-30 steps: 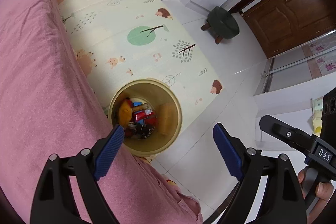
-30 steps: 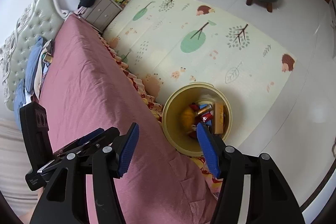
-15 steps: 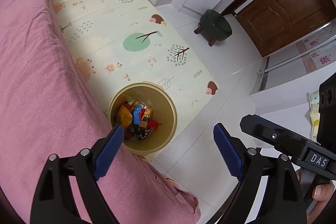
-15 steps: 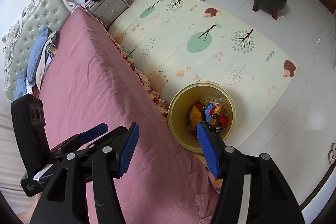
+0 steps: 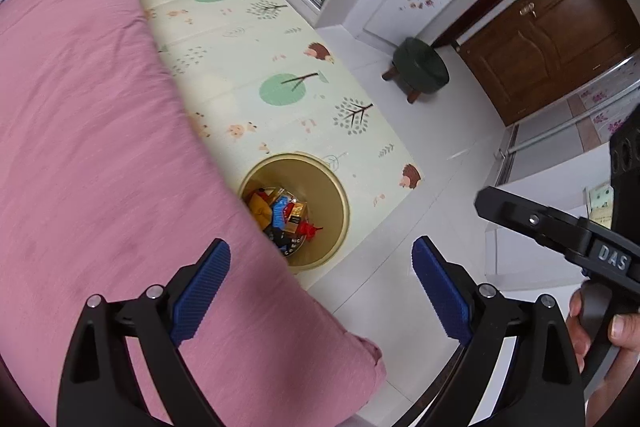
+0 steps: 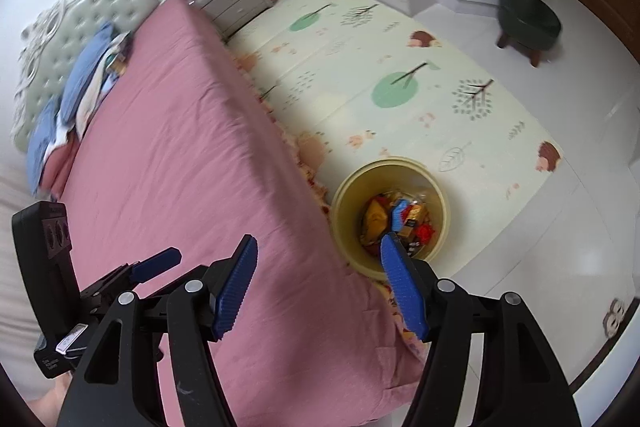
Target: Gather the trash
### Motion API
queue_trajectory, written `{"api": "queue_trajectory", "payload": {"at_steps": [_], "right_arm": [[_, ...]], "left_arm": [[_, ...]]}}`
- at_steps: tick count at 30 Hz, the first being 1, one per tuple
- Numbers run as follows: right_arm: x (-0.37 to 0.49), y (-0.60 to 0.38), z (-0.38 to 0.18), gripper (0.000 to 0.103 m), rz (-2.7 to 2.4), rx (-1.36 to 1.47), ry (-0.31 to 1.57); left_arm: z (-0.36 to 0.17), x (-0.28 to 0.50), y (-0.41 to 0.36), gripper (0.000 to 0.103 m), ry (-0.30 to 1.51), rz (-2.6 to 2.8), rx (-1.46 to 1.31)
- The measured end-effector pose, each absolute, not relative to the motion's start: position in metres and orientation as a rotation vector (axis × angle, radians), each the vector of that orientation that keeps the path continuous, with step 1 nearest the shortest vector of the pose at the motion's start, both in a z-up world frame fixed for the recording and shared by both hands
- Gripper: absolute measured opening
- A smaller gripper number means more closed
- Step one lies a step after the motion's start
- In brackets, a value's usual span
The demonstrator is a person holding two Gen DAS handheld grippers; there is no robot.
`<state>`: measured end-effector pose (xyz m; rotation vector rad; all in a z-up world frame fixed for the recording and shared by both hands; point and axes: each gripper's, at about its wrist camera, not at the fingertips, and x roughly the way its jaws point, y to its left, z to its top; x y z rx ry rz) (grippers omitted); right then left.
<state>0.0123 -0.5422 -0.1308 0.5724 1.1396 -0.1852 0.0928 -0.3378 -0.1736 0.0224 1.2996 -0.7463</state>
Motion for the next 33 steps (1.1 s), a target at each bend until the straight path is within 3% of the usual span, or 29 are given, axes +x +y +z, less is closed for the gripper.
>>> {"api": "queue_trajectory", "payload": {"at_steps": [18, 29, 33], "right_arm": [[0.025, -0.371, -0.106, 0.069, 0.177, 0.437, 1.225], [0.019, -0.314, -0.046, 0.078, 0.249, 0.368, 1.167], [0.017, -0.303, -0.017, 0.086, 0.225, 0.35, 1.115]], "left_arm": [[-0.143, 0.04, -0.164, 0.095, 1.284, -0.549, -0.068], [-0.077, 0.028, -0.088, 0.099, 1.14, -0.344, -0.08], [-0.045, 0.021, -0.063, 0.099, 1.065, -0.273, -0.11]]}}
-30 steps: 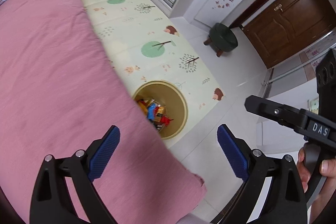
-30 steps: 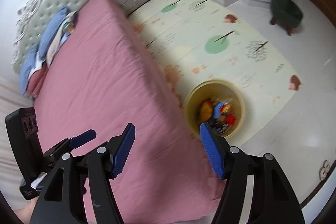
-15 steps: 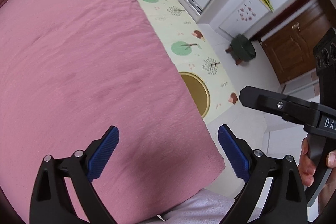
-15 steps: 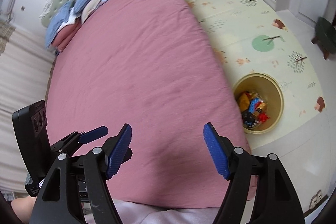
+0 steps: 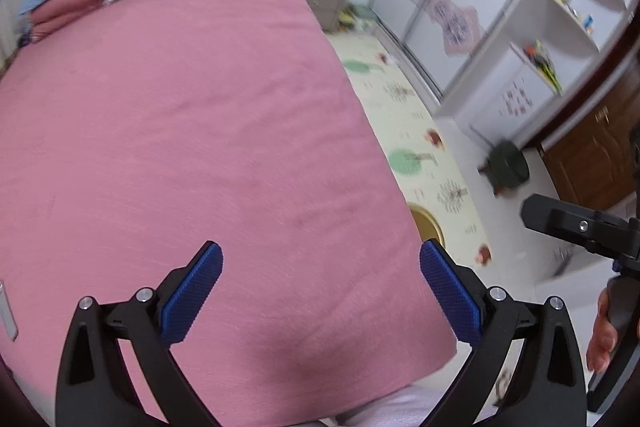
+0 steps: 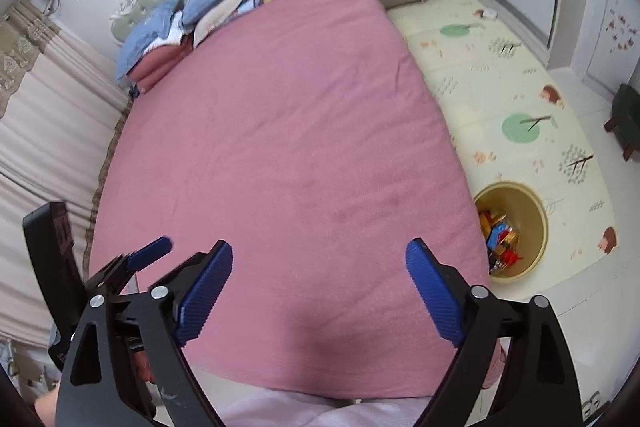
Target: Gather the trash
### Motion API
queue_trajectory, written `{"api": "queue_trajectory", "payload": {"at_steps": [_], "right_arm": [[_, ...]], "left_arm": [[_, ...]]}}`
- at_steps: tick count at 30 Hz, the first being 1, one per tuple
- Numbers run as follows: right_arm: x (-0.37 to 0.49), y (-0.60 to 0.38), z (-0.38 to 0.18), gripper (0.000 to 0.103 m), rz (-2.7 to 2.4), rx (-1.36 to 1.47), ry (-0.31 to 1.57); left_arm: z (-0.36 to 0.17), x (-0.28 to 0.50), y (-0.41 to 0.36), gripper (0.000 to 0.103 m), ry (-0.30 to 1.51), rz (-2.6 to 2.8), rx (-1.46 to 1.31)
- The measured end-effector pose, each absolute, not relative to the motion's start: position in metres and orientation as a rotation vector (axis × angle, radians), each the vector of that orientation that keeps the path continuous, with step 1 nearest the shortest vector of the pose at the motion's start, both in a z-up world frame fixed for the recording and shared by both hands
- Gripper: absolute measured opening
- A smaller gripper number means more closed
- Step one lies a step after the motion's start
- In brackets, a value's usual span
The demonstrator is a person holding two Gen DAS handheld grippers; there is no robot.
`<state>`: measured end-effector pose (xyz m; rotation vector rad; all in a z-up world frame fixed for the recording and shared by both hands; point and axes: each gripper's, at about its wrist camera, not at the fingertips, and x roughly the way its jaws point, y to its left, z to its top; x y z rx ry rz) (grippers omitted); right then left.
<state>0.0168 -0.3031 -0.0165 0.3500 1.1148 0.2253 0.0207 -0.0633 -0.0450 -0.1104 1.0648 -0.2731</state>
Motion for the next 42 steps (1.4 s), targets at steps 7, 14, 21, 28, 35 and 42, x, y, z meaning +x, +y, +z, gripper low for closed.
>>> {"api": "queue_trajectory", "payload": {"at_steps": [7, 14, 21, 28, 35, 42], "right_arm": [[0.017, -0.276, 0.027, 0.088, 0.273, 0.26, 1.051], [0.018, -0.26, 0.055, 0.09, 0.314, 0.276, 0.975], [0.015, -0.237, 0.08, 0.091, 0.36, 0.233, 0.881], [0.011, -0.228, 0.081, 0.091, 0.35, 0.19, 0.853], [0.001, -0.227, 0.079, 0.091, 0.344, 0.192, 0.863], [-0.014, -0.23, 0.078, 0.091, 0.34, 0.196, 0.857]], "left_arm": [[0.008, 0.011, -0.025, 0.099, 0.968, -0.143, -0.167], [0.057, 0.006, -0.004, 0.099, 0.872, -0.026, -0.154], [0.091, -0.003, -0.006, 0.099, 0.773, 0.025, -0.09], [0.095, -0.008, -0.017, 0.099, 0.761, -0.009, -0.093], [0.084, -0.007, -0.006, 0.099, 0.818, 0.019, -0.15], [0.073, -0.011, 0.011, 0.099, 0.865, 0.047, -0.226]]}}
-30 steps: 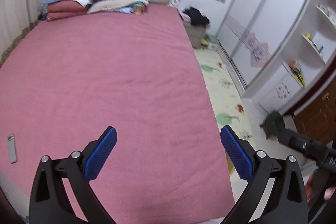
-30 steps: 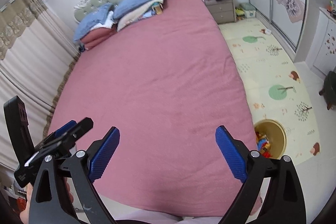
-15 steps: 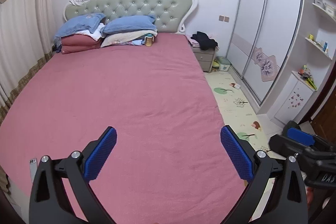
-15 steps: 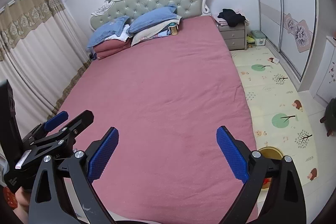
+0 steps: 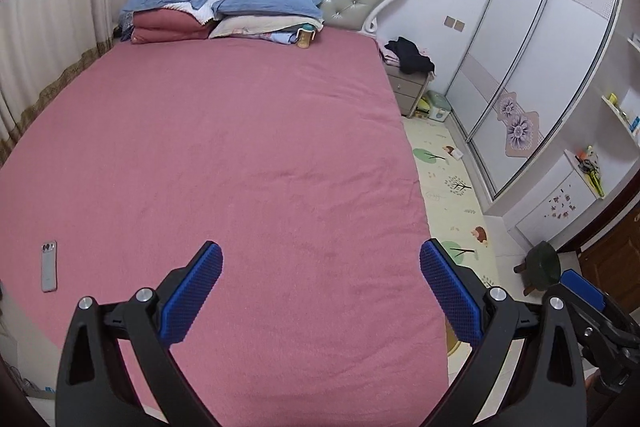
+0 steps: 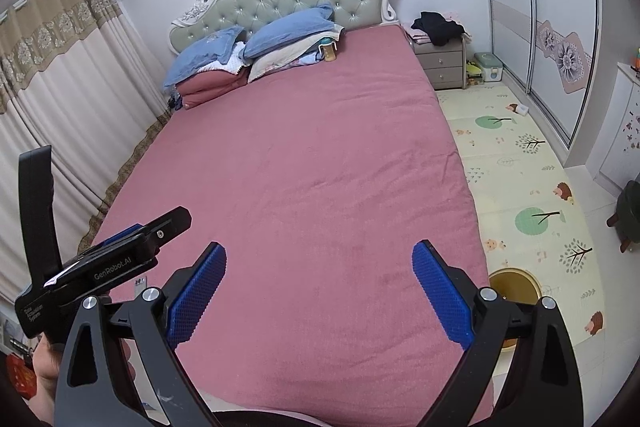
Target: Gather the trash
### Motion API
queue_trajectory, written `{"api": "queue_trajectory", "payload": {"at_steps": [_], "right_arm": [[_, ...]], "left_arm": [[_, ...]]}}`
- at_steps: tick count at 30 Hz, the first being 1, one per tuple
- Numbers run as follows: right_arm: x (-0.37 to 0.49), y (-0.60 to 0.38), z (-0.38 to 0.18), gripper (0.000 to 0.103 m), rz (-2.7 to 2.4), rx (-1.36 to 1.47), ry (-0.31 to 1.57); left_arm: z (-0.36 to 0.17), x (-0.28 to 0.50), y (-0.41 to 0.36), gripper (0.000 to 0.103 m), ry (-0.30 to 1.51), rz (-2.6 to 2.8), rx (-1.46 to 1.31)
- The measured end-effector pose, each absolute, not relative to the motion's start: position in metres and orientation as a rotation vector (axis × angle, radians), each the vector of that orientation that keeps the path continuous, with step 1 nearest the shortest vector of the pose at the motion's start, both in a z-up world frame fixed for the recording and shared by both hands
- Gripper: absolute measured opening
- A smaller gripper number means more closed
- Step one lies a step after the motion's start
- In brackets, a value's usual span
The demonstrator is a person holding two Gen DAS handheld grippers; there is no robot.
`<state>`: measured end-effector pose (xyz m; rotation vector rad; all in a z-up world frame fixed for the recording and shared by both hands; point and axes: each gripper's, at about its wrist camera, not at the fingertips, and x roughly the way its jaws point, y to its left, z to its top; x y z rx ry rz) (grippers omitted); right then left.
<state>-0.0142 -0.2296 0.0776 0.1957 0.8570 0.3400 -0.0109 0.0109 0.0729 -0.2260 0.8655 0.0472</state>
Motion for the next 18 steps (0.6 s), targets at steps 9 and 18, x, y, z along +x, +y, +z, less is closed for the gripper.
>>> {"api": "queue_trajectory", "payload": {"at_steps": [9, 18], "right_arm": [[-0.023, -0.239, 0.077, 0.091, 0.351, 0.251, 0.852], [-0.029, -0.23, 0.078, 0.091, 0.381, 0.215, 0.855]], "left_arm": [[0.077, -0.025, 0.01, 0.099, 0.85, 0.067, -0.203], [0.081, -0.03, 0.007, 0.099, 0.843, 0.058, -0.184]]}}
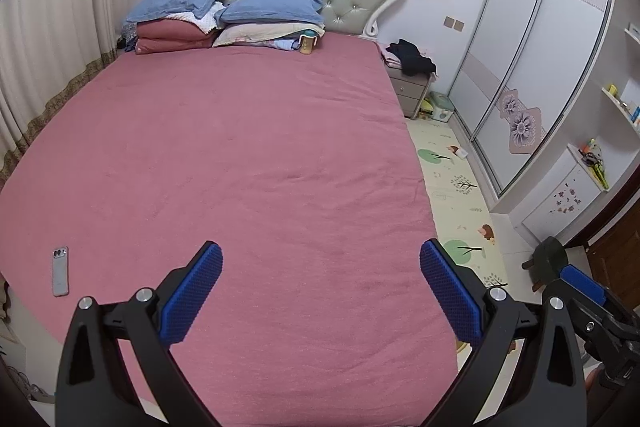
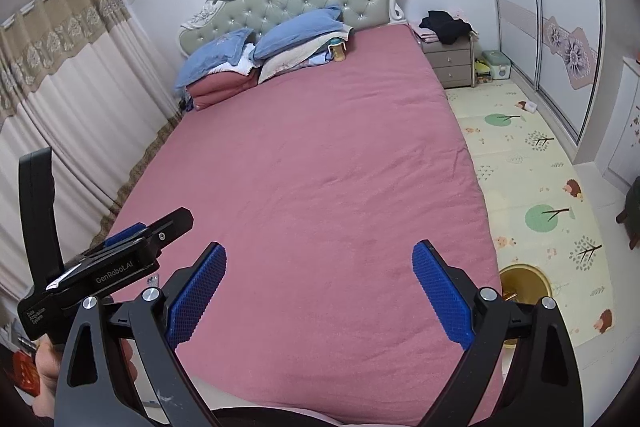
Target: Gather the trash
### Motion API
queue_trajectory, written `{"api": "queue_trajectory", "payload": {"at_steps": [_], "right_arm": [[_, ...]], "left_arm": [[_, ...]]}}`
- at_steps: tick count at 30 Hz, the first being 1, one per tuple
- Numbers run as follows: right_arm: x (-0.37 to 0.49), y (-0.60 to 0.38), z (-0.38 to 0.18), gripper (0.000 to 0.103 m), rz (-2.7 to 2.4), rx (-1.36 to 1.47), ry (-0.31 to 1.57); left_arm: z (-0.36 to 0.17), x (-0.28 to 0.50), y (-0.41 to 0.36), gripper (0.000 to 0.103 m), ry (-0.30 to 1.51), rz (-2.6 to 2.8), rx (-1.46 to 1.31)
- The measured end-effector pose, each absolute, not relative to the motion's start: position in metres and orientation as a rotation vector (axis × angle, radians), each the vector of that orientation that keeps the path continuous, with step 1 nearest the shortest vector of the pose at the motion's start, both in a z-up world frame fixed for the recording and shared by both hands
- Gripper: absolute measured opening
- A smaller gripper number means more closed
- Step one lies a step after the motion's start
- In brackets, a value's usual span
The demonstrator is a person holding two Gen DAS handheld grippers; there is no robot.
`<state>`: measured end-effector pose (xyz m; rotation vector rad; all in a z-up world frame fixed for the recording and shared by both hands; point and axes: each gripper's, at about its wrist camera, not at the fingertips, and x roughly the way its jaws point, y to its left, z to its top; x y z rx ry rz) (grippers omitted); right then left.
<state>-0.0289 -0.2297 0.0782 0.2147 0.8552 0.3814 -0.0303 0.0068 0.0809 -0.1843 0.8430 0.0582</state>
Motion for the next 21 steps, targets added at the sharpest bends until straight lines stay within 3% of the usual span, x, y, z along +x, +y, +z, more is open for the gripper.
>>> {"api": "queue_trajectory", "payload": {"at_steps": [21], "right_arm": [[-0.0201, -0.2356, 0.077, 0.091, 0.384, 0.238, 0.867]], "left_arm": [[0.0826, -0.0248, 0.0082, 0.099, 0.837, 0.051, -0.175]]}}
